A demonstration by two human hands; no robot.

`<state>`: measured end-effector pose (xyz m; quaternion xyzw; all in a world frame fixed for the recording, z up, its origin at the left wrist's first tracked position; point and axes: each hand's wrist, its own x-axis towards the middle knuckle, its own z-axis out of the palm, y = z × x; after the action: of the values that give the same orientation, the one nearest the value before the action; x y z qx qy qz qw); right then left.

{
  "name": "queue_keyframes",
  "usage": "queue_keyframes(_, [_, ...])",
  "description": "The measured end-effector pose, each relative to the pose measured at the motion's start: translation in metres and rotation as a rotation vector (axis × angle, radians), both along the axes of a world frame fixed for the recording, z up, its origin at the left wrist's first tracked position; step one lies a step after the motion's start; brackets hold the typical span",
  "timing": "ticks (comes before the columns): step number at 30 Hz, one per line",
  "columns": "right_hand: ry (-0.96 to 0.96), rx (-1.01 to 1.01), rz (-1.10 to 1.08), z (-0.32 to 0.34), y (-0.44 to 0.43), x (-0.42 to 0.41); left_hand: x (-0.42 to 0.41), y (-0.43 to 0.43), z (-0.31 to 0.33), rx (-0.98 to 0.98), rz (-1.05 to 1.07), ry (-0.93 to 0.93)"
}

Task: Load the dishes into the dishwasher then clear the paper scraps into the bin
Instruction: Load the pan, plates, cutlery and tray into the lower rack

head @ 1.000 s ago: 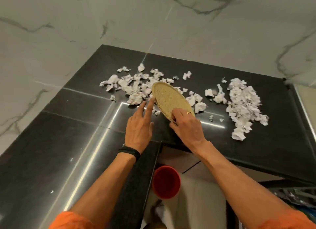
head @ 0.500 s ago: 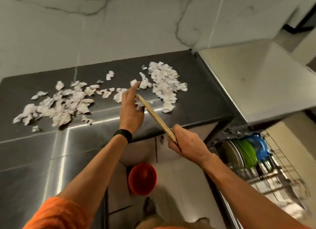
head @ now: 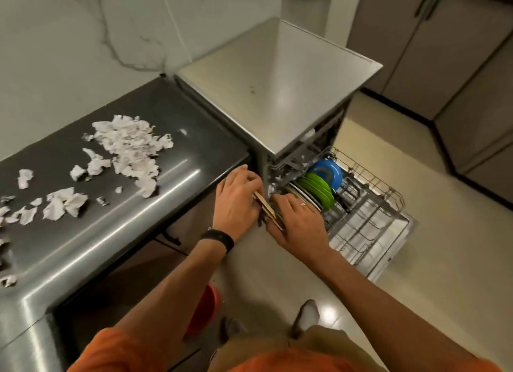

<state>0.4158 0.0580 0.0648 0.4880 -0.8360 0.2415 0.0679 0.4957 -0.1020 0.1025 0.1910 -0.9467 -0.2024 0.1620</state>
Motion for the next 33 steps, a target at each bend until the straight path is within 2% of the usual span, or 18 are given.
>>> queue_keyframes(8, [-0.215, 0.279, -0.132, -0.038, 0.034, -0.050, -0.065, 0.045, -0.045, 0.067, -0.096, -0.141])
queue_keyframes(14, [-0.342, 0.383, -0.191, -0.124, 0.042, -0.074, -0.092, 0.025, -0.137, 0.133, -0.119, -0.286])
queue_keyframes(19, [-0.372, 0.304, -0.271, -0.231, 0.018, -0.099, -0.130, 0.000, -0.256, 0.203, -0.156, -0.323])
queue_keyframes(24, [-0.395, 0.263, -0.320, -0.334, -0.009, -0.127, -0.165, -0.027, -0.370, 0.196, -0.192, -0.269])
queue_keyframes(29, [-0.416, 0.259, -0.364, -0.403, -0.028, -0.149, -0.193, -0.044, -0.433, 0.167, -0.184, -0.260])
queue_keyframes(33, [-0.416, 0.230, -0.409, -0.423, -0.038, -0.160, -0.209, -0.051, -0.458, 0.160, -0.206, -0.209])
